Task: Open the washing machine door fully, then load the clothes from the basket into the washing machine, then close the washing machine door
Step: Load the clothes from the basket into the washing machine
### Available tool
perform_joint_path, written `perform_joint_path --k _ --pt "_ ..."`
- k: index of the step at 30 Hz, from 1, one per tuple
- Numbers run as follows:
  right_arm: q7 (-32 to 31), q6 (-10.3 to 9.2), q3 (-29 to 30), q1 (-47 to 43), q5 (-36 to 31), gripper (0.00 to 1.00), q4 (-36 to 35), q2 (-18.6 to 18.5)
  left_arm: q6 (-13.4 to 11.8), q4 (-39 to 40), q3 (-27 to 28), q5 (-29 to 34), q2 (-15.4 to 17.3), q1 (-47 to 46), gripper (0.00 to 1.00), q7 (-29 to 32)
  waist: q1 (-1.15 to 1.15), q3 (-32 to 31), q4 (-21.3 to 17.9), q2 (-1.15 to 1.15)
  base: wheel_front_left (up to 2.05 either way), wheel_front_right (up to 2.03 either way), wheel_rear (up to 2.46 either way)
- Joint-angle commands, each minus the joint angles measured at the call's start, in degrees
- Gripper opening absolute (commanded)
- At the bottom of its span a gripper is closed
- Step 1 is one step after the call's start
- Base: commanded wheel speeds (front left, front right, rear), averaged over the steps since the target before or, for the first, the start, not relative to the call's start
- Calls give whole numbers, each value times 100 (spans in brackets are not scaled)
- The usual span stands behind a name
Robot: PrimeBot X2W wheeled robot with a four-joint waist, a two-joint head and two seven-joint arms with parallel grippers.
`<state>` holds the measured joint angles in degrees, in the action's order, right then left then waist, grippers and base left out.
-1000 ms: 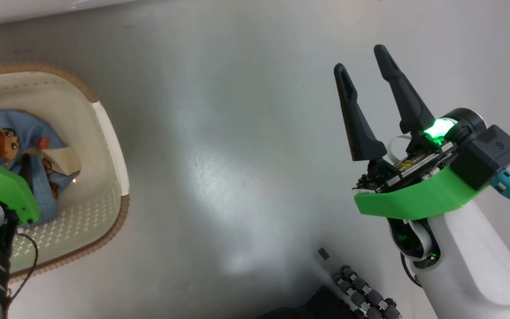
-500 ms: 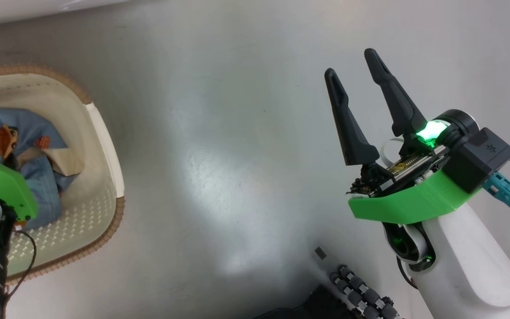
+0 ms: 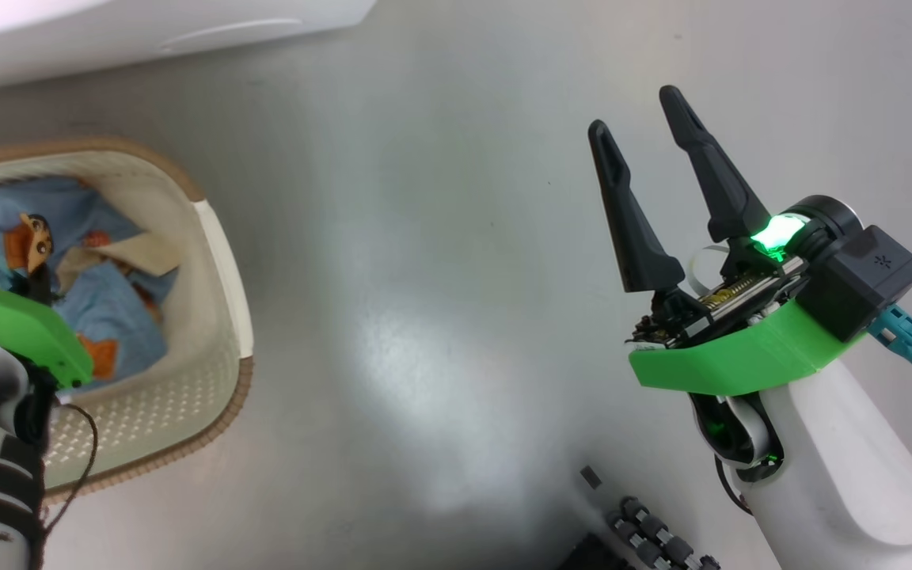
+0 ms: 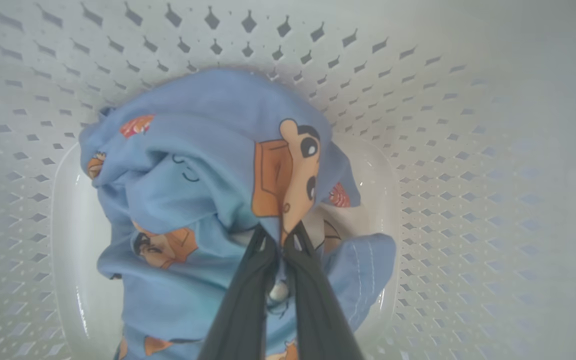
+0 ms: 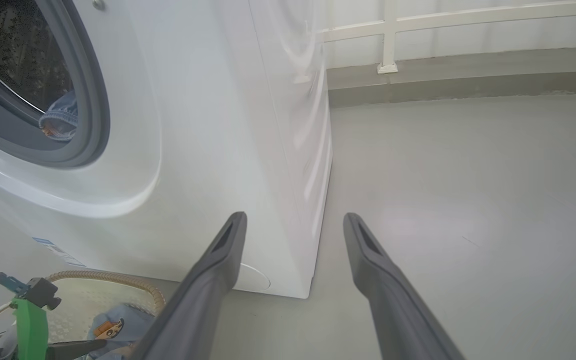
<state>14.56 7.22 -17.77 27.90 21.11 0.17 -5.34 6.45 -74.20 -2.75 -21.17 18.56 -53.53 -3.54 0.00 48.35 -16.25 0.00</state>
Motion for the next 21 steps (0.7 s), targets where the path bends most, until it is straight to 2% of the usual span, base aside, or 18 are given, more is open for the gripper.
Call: perform_joint_path --k 1,11,21 --pt "44 26 -29 -82 -39 100 -94 -21 29 24 124 -66 172 335 0 -136 0 -158 101 0 0 0 0" --pt "44 26 34 -178 -14 100 -25 -146 99 49 74 -384 -163 677 0 -830 0 -842 325 0 0 0 0" --pt "44 26 92 -439 53 100 91 -334 102 554 -377 -816 -434 1260 0 -1110 0 -1647 549 0 0 0 0"
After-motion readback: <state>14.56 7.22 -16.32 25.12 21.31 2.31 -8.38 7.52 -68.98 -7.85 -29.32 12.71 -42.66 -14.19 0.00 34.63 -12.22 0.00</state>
